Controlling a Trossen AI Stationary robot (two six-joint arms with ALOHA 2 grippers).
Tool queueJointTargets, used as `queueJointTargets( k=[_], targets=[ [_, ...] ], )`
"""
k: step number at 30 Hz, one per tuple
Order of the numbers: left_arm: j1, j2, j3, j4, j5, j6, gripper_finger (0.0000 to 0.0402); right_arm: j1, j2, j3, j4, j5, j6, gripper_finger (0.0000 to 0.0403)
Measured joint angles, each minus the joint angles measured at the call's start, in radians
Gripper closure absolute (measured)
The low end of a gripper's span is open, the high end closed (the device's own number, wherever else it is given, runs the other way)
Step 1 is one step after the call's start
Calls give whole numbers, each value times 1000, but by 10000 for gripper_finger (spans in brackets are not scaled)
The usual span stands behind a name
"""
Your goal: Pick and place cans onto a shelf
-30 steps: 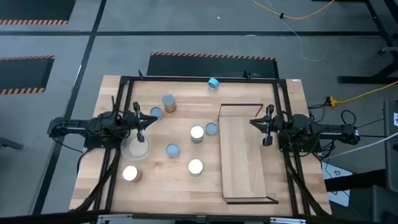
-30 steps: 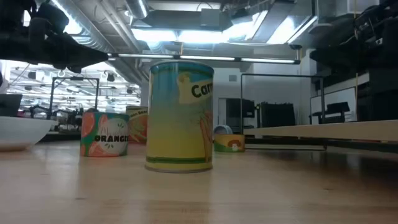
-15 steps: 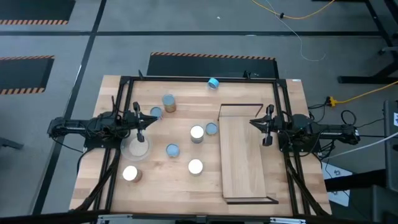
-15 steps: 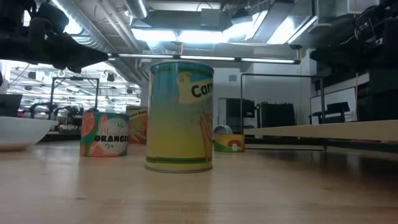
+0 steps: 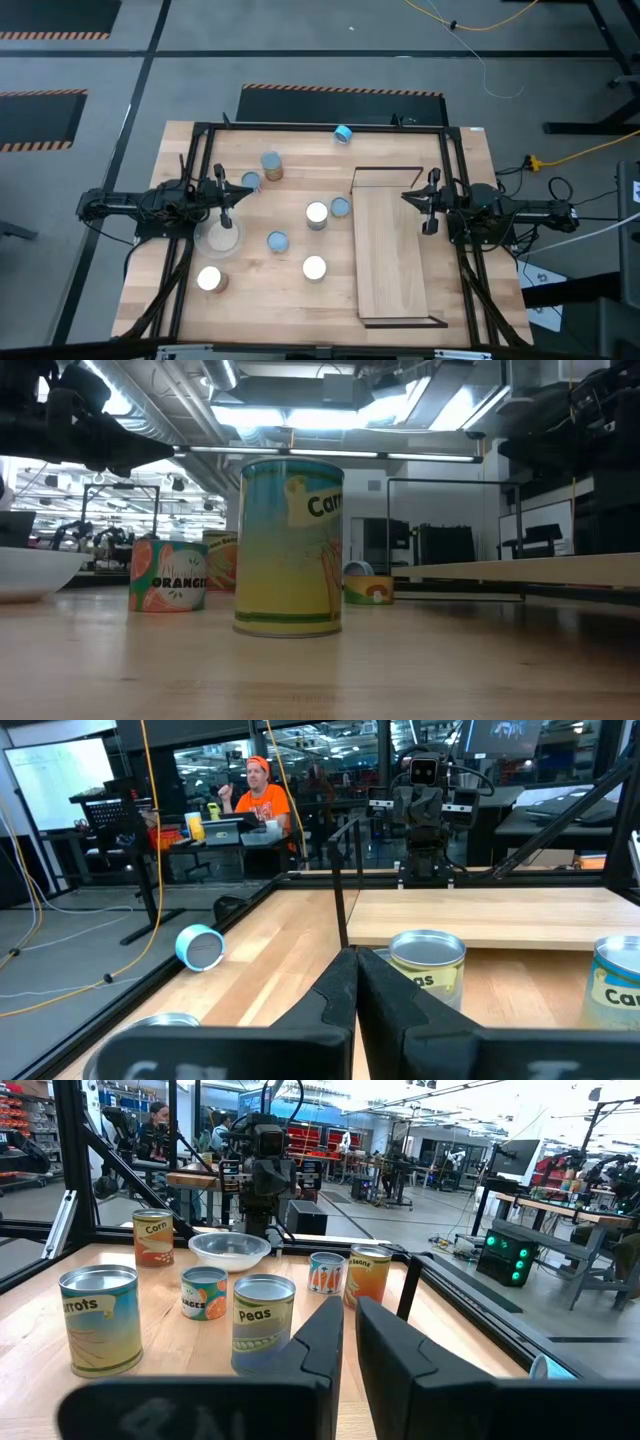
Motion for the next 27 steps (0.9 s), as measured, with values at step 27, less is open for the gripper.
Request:
queueJointTargets(
  k=[27],
  targets=[
    [0, 0, 0, 15, -62, -132, 270, 0, 0, 0, 0, 0, 0, 364]
  ],
)
